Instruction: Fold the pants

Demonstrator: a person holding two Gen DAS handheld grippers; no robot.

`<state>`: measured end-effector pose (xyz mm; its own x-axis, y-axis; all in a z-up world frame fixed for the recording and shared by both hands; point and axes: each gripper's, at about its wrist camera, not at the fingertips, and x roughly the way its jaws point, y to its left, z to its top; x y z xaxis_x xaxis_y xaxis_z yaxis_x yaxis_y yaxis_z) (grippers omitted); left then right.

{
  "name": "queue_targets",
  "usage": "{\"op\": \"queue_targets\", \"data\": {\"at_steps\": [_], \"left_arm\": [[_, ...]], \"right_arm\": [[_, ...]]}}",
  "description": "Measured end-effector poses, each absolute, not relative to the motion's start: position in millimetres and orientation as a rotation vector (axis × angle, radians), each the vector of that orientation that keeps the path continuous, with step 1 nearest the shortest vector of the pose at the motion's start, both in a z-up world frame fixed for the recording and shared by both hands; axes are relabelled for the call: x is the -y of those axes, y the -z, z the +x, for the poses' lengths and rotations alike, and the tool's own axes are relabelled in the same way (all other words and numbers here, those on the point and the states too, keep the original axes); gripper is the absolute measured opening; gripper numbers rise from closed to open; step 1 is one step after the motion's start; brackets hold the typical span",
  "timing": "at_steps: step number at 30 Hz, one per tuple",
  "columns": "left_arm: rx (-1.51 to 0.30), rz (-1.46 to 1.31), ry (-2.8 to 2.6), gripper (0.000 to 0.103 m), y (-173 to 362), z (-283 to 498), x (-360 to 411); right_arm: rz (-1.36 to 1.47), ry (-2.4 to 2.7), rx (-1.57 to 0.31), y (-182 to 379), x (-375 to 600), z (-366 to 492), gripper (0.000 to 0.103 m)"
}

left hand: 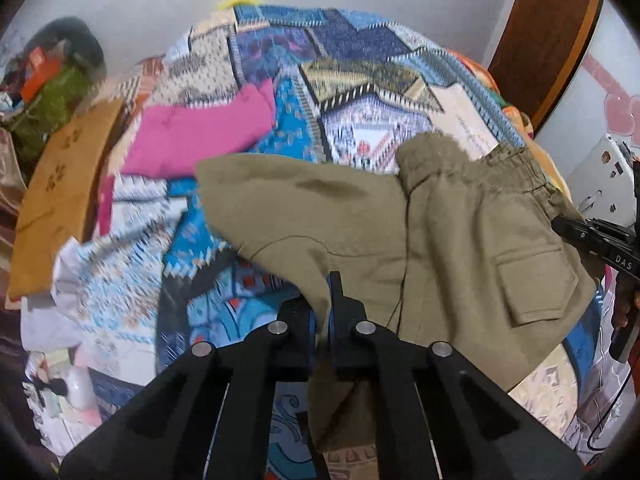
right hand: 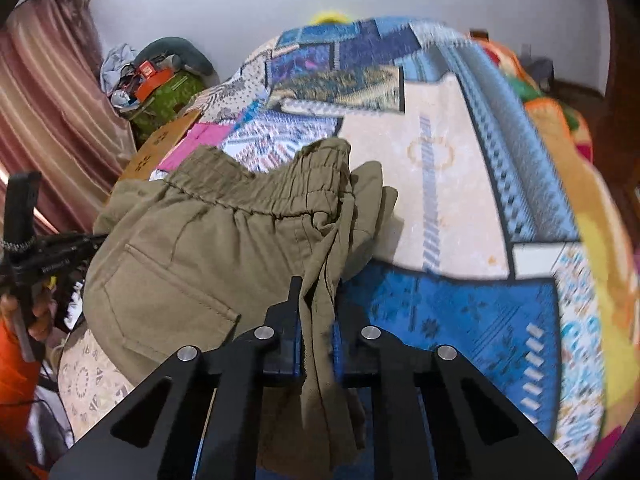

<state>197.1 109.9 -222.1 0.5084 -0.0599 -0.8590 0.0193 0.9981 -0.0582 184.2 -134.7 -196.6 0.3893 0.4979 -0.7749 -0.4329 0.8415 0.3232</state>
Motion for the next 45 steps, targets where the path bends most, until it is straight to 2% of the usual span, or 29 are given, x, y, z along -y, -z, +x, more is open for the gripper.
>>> {"op": "queue_targets", "data": {"at_steps": [11,18,24,33,45], "left_arm": [[-0.895,0.053,0.016,0.004,155,215,-112],[-0.835,0.030,-0.054,0.004,127,239,-151],[-0.796,0.030,-0.135,0.004,117,275,-190],[-0.781,0.040,-0.256,0.004,149,341,-254],[-0.840,-0.025,-0.367,0.004,238,425,-342]], "right_arm": [[-0.041,-0.623,-0.852,132,108,203,0.007],[-0.081,-0.649,-0.745,100,74,230,0.007],[-0.104,-0.675,-0.699,94,35,261,0.007],[-0.147,-0.706,-0.670,109,-37,316,0.007],[-0.195,-0.717,-0.690,170,-127,373,0.007]]}}
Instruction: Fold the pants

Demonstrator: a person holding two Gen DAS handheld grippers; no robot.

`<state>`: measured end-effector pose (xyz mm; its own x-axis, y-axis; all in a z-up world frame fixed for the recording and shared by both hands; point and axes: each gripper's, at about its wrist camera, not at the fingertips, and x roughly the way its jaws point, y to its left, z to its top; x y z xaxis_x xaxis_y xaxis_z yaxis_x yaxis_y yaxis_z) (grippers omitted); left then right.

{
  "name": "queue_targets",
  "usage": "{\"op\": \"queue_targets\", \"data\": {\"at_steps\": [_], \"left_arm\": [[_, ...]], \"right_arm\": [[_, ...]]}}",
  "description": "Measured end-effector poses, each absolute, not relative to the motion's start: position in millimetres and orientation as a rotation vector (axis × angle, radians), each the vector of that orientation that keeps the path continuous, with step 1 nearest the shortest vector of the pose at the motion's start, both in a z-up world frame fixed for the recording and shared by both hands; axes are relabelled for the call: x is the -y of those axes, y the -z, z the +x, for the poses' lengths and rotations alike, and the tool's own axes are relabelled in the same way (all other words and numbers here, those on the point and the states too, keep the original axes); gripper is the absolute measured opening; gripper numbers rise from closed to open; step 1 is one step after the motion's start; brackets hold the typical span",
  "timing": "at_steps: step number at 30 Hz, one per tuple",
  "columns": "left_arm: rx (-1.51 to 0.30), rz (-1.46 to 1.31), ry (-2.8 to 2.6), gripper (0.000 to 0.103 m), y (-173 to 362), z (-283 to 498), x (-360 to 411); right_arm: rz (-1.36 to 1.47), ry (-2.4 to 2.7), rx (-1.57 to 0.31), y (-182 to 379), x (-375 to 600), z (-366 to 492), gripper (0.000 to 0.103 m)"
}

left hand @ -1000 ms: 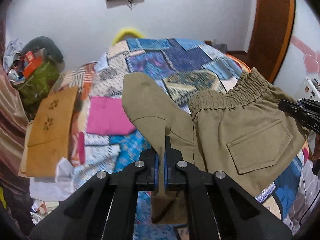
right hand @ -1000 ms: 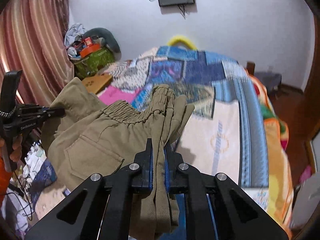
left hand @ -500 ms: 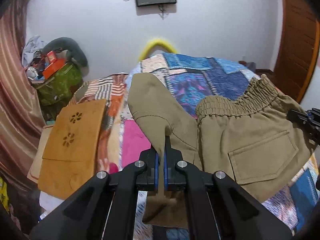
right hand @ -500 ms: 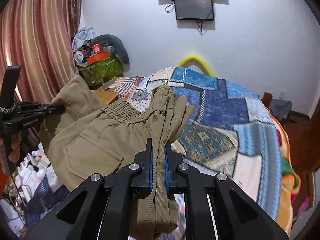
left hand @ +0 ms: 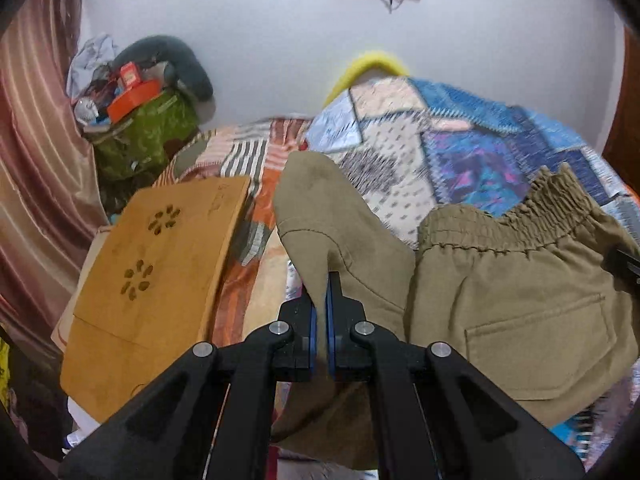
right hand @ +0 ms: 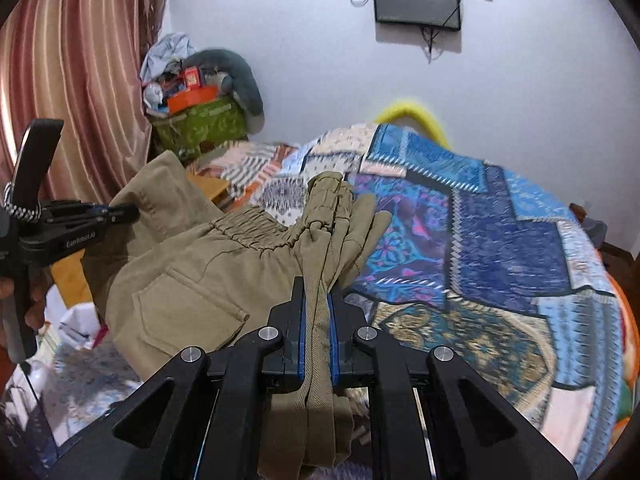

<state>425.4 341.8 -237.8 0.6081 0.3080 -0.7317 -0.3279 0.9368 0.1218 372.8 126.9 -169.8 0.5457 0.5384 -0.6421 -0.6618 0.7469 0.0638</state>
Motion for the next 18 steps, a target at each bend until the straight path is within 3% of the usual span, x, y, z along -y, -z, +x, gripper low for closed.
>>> {"op": "queue_targets", "data": {"at_steps": [7,11,15,17,18], "left_arm": [[-1.013,-0.088,-0.371,0.005,314,438,-375],[-1.084,-0.167,-0.373,0.016,335,427,-390],[-1.115,-0.168,-0.360,0.020,328,414,-388],[-1.132,-0.131,-0.366,0.026,321,407,-384],[-1.137,-0.110,-0.374,0.027,316,403,-381]], "right_arm": [[-0.300,-0.722,-0.851,226,-150,382,0.007],[-0.322,-0.726,-0.920,235,-145,378,0.010],[-0.332,-0.715,-0.983,237,-140,374,0.021],[-0.341,-0.706,-1.001,237,-137,371,0.034],[-0.350,-0.699,-1.012,237,-136,370,0.045]]}}
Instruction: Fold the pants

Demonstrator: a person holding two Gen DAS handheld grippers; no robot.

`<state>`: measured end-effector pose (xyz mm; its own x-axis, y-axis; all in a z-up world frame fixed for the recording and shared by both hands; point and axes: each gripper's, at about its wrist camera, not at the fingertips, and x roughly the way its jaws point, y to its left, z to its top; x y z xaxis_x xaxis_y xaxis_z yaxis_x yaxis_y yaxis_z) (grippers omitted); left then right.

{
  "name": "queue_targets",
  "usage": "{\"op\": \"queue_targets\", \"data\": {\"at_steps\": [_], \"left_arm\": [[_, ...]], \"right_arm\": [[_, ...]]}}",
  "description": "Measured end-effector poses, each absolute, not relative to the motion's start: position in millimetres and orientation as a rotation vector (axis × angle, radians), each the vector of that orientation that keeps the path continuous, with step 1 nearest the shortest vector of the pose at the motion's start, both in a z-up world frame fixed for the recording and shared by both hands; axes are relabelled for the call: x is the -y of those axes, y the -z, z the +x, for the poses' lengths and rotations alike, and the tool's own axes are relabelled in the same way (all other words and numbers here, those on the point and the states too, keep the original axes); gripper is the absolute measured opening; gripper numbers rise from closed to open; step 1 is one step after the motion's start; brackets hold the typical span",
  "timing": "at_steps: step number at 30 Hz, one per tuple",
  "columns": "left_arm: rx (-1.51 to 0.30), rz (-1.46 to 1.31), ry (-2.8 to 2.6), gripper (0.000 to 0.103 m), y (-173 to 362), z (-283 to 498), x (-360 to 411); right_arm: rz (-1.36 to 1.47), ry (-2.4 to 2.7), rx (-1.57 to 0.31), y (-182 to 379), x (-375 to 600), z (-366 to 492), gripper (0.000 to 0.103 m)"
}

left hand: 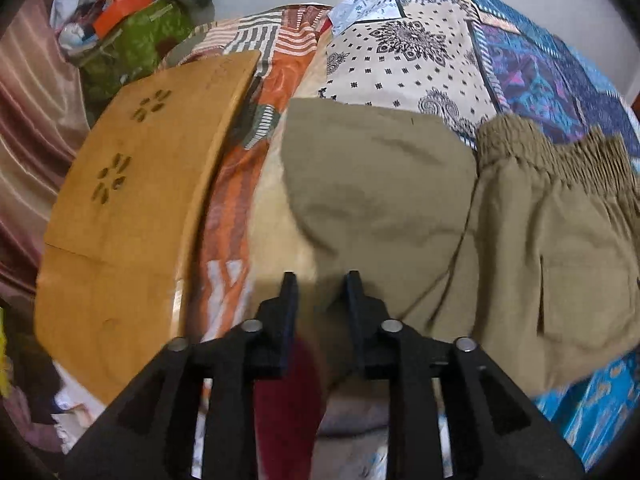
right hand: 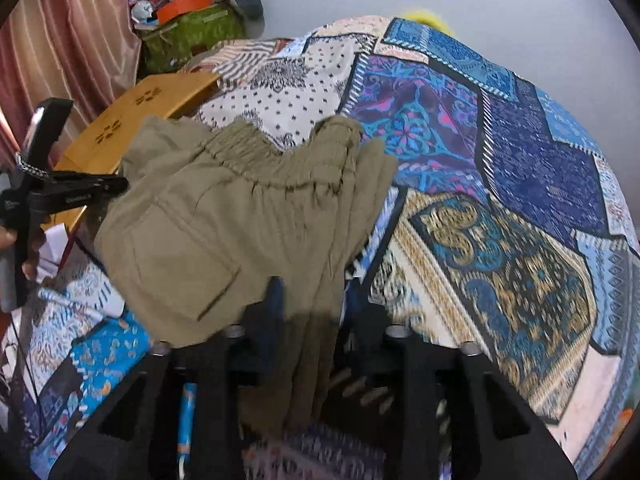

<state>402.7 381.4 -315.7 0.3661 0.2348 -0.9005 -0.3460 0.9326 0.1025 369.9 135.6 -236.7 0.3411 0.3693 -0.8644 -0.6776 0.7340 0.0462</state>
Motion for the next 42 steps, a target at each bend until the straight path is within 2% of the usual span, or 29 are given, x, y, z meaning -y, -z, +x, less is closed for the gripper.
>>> {"op": "queue_targets", "data": {"at_steps": [1,5,10,18,28,33,38,40,42], "left_arm": [[-1.138,-0.097,-0.379,0.027,310,398,-380],[-1.122,-0.123,-0.367,0.027,279,372,-375],[-1.023,-0.101,-0.349,0.028,217,334,-351],[-0.793,-0.026,-0.335,0.028,98,252,-284],[-0.474,-0.002,-0.282,0.030,4,127,-202],[-0.333,0.014,-0.254,0.044,-12,69,-167],[-0.256,0.011,-0.239,0.053,-14,34,-142],[-0.229,0.007,-0.243,0.061,-13,24,-136],[-0.203,0.001,-0.248,0.078,-11,15,-131]], "right_arm": [[-0.365,-0.693,-1.020,235,-134,365,0.050],[-0.411,-0.688,-0.981,217,-128,348,0.050],[-0.378,-0.705,-0.900,168,-116,316,0.050],[-0.278,-0.743,-0.699,71,-91,255,0.050],[-0.192,-0.792,-0.420,-18,-49,154,0.050],[-0.145,-0.808,-0.305,-34,-27,110,0.050],[-0.108,-0.813,-0.212,-38,-10,70,0.050],[-0.082,-0.816,-0.196,-36,-5,60,0.050],[-0.069,-0.798,-0.177,-34,-3,53,0.050]]}}
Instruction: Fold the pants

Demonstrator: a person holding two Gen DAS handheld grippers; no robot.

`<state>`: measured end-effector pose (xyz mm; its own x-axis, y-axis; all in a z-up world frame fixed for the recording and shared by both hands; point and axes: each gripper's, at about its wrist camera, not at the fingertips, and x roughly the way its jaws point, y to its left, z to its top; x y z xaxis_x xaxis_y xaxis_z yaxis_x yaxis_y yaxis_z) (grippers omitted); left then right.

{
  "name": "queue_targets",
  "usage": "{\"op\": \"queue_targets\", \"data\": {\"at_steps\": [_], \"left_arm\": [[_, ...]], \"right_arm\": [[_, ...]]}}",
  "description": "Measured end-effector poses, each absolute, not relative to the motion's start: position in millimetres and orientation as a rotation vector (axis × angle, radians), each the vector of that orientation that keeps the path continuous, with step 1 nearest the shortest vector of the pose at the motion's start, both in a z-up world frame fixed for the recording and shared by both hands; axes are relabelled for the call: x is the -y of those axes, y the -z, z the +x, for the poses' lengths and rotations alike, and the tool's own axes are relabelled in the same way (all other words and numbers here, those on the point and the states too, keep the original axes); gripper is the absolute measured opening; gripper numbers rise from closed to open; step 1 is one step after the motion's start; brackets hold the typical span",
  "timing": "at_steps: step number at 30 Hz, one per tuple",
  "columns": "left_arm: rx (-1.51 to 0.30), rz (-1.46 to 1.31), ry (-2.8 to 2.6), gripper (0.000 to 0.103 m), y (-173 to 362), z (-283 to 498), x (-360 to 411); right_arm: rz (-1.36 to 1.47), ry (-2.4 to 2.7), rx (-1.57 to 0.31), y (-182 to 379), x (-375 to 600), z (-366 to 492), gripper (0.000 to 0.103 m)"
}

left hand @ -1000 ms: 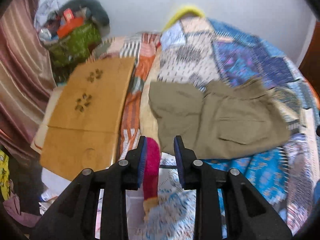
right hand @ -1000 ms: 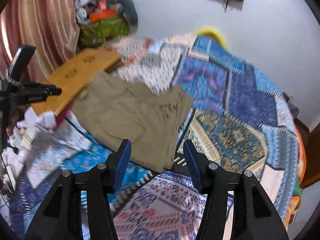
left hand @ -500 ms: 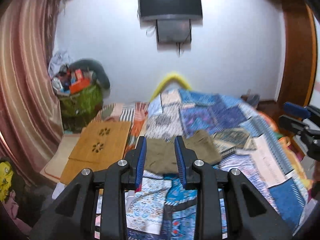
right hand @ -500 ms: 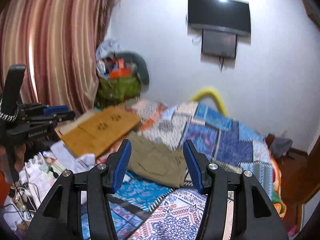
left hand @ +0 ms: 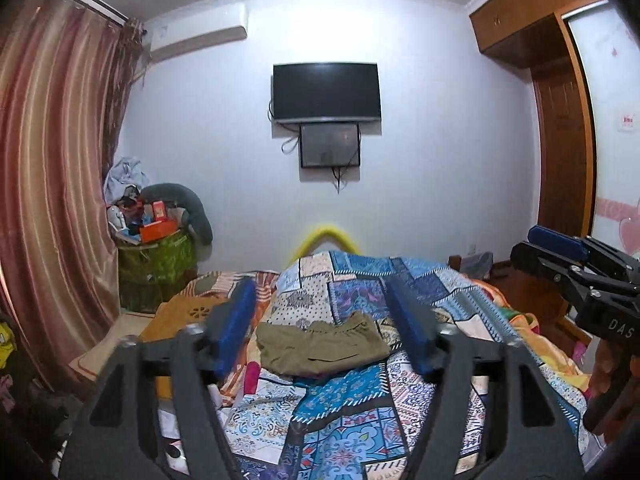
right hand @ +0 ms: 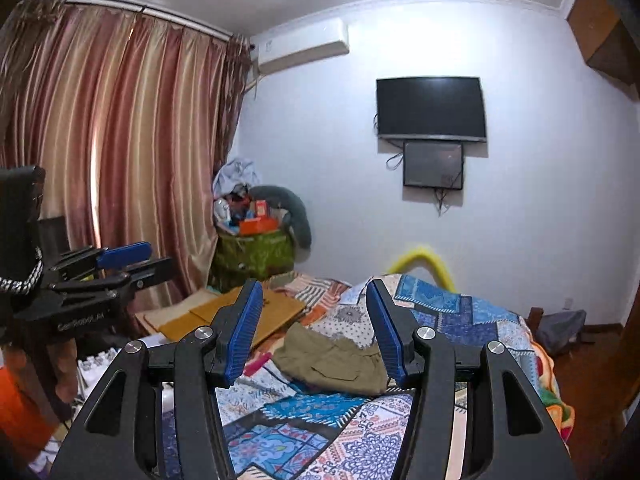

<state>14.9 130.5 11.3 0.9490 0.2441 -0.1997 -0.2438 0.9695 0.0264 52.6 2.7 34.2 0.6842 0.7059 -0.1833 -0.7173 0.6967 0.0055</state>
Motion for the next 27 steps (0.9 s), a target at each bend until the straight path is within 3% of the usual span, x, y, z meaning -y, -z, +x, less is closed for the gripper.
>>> {"op": "queue_targets", "data": {"at_steps": [2,4,6,13,27], "left_arm": [[-0.181,0.002,-0.256,0.088,-10,9,-127],[-0.167,0.002,-0.258,0.094,-10,1,-122],[-0.156,0.000,-0.254,0.102,-10,-3,-120],[-0.140,0.014,-0.266,0.103,-7,-7,-115],[-0.138,0.024,-0.259,0.103,-2,-8,-105]], "right_arm": [[-0.060,-0.774,-0.162,-33,0,50,0.057],[-0.044,-0.764,-0.161,-32,2,48,0.072],[-0.035,-0.763,-0.163,-32,3,46,0.074],[-0.027,-0.723,-0.160,-29,10,35,0.101],[0.019,-0.706,-0.153,-27,26,24,0.102]]}}
